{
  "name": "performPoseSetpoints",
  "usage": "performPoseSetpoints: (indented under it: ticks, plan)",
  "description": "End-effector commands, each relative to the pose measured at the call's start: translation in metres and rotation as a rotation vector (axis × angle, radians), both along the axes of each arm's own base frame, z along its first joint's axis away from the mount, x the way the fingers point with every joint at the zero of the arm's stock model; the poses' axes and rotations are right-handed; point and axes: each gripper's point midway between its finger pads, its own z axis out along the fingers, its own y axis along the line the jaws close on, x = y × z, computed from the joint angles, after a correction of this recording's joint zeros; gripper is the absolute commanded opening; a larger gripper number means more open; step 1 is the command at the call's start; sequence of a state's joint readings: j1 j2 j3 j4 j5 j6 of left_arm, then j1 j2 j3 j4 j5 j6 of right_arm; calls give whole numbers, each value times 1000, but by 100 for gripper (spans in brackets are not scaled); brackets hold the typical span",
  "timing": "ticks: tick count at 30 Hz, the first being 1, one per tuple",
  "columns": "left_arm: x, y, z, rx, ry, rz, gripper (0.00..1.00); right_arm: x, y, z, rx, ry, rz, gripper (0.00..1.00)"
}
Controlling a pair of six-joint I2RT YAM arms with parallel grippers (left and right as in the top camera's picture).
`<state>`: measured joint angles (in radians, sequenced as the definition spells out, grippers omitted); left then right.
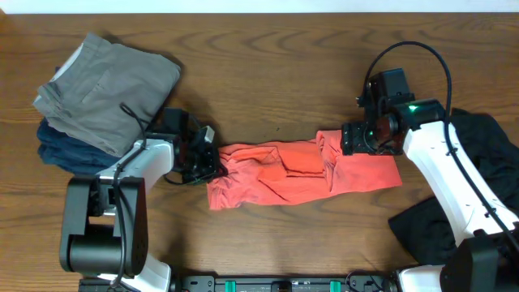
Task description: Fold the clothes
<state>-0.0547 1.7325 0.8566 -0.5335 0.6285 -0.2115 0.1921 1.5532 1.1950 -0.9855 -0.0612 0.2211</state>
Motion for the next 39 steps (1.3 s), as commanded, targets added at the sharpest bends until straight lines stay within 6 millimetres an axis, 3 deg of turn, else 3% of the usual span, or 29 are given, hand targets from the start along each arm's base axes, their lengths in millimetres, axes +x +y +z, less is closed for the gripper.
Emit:
performPoseSetpoints:
  ticks: [1,4,6,10,13,17,26,33,39]
  plan:
    - [38,39,34,131,-106,78,6,1,-20,-4,-41,8,-79,80]
    - [50,76,60,283,-110,137,6,3,-36,-4,-56,10,-124,81]
    - [55,89,78,331,-105,156,6,3,-47,-4,-67,13,-154,83]
    - [59,86,106,325,-105,150,6,0,-63,-5,-78,28,-195,83]
    - [55,72,119,311,-86,130,6,-3,-72,-6,-81,41,-214,84]
    - [55,21,135,209,-113,43,6,-7,-78,-10,-90,54,-221,84]
    - [46,-106,148,116,-262,-144,6,-23,-78,-31,-95,105,-219,84]
    - [35,-167,149,97,-347,-211,6,-33,-77,-45,-97,134,-217,84]
    - [33,-193,135,90,-365,-251,7,-34,-64,-48,-35,139,-175,82]
